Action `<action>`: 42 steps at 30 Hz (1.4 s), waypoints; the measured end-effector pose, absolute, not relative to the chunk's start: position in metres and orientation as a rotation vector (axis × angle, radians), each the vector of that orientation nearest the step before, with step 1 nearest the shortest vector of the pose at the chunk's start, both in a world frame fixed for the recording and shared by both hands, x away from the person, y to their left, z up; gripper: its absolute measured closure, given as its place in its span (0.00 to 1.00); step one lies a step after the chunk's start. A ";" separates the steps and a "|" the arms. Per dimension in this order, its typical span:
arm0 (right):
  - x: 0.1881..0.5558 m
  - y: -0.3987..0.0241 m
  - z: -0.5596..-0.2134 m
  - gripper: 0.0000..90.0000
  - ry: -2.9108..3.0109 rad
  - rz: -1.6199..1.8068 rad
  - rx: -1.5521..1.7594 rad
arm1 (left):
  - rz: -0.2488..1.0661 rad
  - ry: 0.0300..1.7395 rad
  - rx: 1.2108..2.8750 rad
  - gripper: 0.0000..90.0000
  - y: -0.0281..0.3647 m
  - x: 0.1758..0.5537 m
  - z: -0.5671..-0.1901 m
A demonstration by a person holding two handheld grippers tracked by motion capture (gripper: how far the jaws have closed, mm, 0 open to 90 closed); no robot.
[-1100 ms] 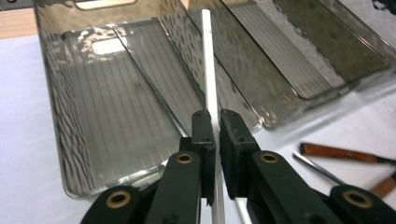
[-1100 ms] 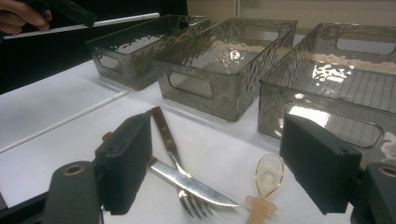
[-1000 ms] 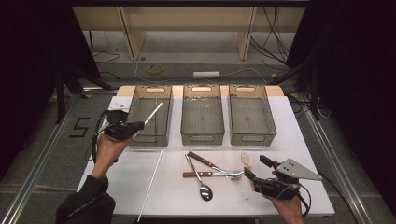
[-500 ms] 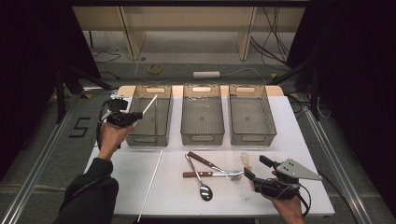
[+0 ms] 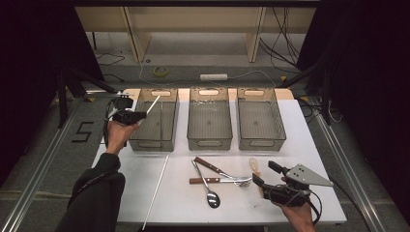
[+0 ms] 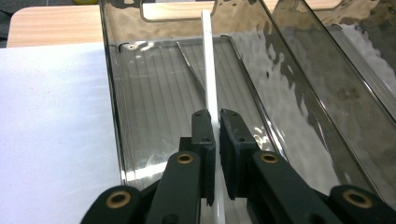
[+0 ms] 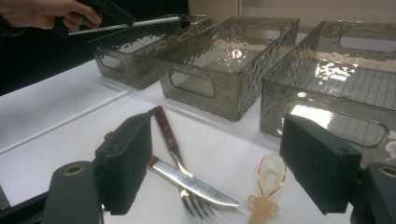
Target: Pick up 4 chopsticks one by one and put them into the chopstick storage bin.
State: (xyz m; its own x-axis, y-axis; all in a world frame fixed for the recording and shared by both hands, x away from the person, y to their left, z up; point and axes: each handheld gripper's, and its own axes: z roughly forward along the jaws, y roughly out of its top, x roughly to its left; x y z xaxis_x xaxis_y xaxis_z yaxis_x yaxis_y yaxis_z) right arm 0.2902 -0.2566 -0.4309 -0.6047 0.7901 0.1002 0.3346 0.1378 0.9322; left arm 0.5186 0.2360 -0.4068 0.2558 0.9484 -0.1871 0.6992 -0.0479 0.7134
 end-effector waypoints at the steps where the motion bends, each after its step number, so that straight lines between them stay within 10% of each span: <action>1: 0.290 -0.257 -0.431 0.29 2.004 1.467 1.077 | 0.438 1.505 1.817 0.94 0.236 0.520 -0.407; 22: 0.290 -0.257 -0.431 0.29 2.005 1.470 1.074 | 0.433 1.498 1.808 0.92 0.235 0.541 -0.416; 42: 0.289 -0.257 -0.431 0.29 2.003 1.467 1.076 | 0.362 1.408 1.830 0.41 0.225 0.474 -0.396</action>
